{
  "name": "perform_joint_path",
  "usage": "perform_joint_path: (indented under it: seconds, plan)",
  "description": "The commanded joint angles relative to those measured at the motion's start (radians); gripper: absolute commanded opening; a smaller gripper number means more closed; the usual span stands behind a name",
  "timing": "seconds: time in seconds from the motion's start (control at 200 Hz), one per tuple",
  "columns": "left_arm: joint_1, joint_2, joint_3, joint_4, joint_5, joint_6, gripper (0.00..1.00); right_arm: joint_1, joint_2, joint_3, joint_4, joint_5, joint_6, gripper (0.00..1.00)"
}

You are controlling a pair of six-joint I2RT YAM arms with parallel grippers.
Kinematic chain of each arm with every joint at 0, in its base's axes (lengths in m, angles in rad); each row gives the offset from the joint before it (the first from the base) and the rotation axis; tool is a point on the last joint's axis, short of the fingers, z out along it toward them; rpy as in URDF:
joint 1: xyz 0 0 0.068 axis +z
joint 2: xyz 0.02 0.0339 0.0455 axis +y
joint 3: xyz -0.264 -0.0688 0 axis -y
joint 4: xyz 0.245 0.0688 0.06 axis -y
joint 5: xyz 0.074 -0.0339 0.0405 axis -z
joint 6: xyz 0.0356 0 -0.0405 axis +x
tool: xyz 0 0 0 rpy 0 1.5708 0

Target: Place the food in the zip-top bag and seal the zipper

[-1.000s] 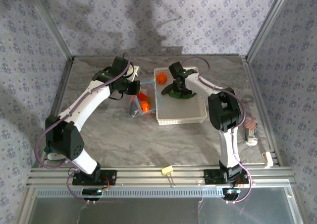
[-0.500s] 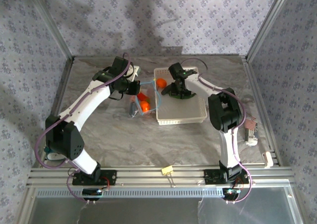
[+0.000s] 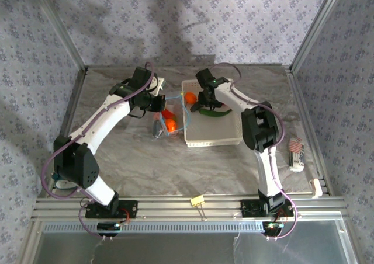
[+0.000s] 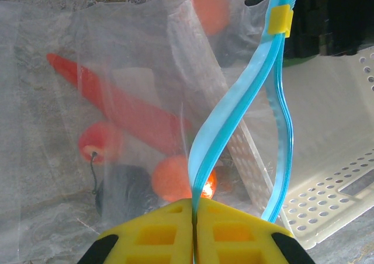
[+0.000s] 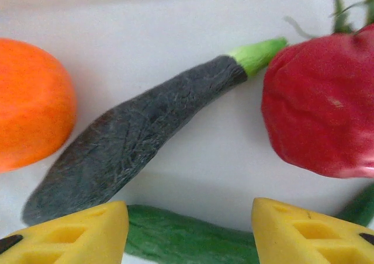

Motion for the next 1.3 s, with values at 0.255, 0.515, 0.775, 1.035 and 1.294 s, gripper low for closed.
perform_joint_path:
  seconds: [0.255,0.515,0.775,1.035,1.294]
  plan:
    - [0.007,-0.003,0.009,-0.018,0.007,0.012,0.1,-0.009,0.054,0.003,-0.012,-0.138,-0.072,0.59]
    - [0.007,-0.004,0.013,-0.022,0.004,0.012,0.1,-0.009,-0.039,-0.112,-0.001,-0.299,-0.129,0.59]
    - [0.005,-0.003,0.019,-0.024,0.007,0.009,0.1,-0.031,-0.132,-0.159,-0.025,-0.475,-0.213,0.57]
    - [0.005,-0.016,0.008,-0.022,0.001,0.008,0.1,-0.032,-0.194,-0.191,-0.126,-0.266,-0.082,0.59]
    - [0.006,-0.003,0.018,-0.018,-0.003,0.012,0.1,-0.001,-0.254,-0.368,0.058,-0.129,0.305,0.63]
